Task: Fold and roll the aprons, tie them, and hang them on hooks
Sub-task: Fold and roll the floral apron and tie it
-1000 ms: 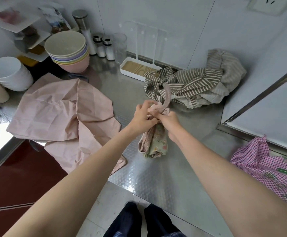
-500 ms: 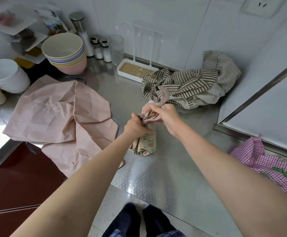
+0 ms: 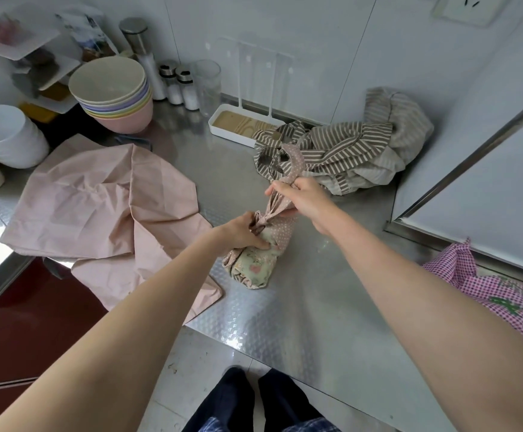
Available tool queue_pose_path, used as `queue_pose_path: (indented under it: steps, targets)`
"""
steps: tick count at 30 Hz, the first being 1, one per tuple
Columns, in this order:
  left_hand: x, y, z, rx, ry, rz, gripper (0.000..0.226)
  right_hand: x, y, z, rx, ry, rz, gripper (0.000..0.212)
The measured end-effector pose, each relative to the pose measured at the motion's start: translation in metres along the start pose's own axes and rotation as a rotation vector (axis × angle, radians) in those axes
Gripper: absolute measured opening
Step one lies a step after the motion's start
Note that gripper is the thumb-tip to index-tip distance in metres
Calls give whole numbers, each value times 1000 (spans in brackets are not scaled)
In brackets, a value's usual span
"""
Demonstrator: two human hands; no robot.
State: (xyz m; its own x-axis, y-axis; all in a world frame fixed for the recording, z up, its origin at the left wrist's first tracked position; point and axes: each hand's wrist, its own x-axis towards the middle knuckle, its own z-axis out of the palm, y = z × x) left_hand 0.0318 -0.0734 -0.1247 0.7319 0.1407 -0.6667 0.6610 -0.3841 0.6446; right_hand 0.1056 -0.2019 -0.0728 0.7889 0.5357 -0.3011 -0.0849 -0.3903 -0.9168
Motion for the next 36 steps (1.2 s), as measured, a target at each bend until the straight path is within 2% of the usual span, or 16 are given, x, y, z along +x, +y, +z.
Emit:
queue_pose_path:
  steps: [3,5,7,9,11,13,16,19,21,26,29,32,36]
  targets:
    - [-2,6,5,257,76,24,76,2,0,3,33,-8,69,26]
    - [-6,11,9,409,150,-37,96,5,-3,9,18,7,79,26]
    - [-9,11,19,446,177,-97,112,7,-7,13,36,13,90,26]
    - [-9,7,27,460,219,-80,105,8,-9,14,61,-18,95,24]
    - [-10,5,21,482,249,-7,79,8,-6,13,85,-70,88,23]
    - [-8,2,8,370,168,45,62,7,0,11,72,-79,85,23]
    - [-6,-8,-3,31,-117,61,47,6,7,10,20,-20,128,26]
    - [-2,-18,3,13,-266,86,43,3,14,9,-19,9,215,27]
    - [2,-16,6,78,-302,126,43,1,19,9,23,40,271,29]
    - [3,-3,5,531,-116,117,57,7,28,21,87,184,286,30]
    - [-3,-7,21,588,-53,81,48,8,36,31,-29,274,232,31]
    - [-2,-21,30,618,106,75,47,10,44,37,-124,329,214,35]
    - [-4,-23,34,750,209,97,47,15,51,40,-109,423,256,40]
